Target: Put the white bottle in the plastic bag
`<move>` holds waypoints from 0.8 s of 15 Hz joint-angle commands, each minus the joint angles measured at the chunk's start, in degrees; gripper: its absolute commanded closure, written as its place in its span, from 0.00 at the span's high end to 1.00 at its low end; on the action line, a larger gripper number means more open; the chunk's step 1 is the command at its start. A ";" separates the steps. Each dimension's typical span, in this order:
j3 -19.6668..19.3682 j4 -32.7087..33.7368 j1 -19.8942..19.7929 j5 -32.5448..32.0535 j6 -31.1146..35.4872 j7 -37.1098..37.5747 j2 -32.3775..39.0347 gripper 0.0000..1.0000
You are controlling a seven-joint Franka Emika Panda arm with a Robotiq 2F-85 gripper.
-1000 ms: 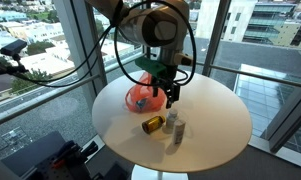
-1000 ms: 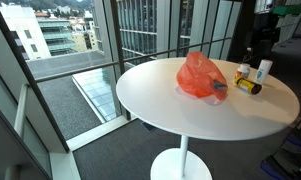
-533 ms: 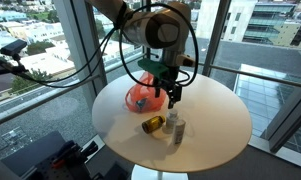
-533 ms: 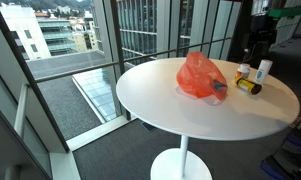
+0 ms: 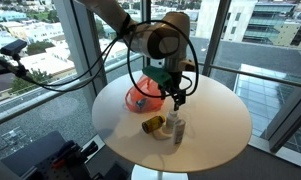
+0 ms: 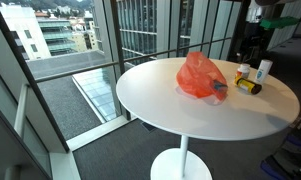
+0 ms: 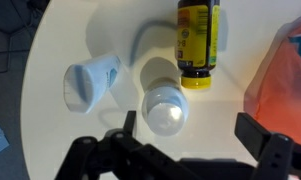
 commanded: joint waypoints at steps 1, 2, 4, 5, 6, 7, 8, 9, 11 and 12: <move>-0.06 -0.50 -0.24 -0.74 3.79 1.26 1.37 1.00; -0.17 -0.67 -0.21 -0.89 4.77 1.34 1.80 1.00; -0.38 -0.74 -0.23 -0.96 5.99 1.38 2.64 1.00; -0.49 -0.67 -0.26 -0.94 6.40 1.35 3.11 1.00; -0.61 -0.61 -0.27 -0.98 6.83 1.36 3.53 1.00; -0.73 -0.50 -0.26 -1.03 7.10 1.38 3.93 1.00; -0.87 -0.43 -0.22 -1.13 7.44 1.46 4.31 1.00; -0.97 -0.30 -0.20 -1.16 7.51 1.46 4.66 0.88; -1.14 -0.33 -0.12 -1.32 7.85 1.47 5.10 0.66; -1.20 -0.32 -0.09 -1.35 7.89 1.48 5.26 0.56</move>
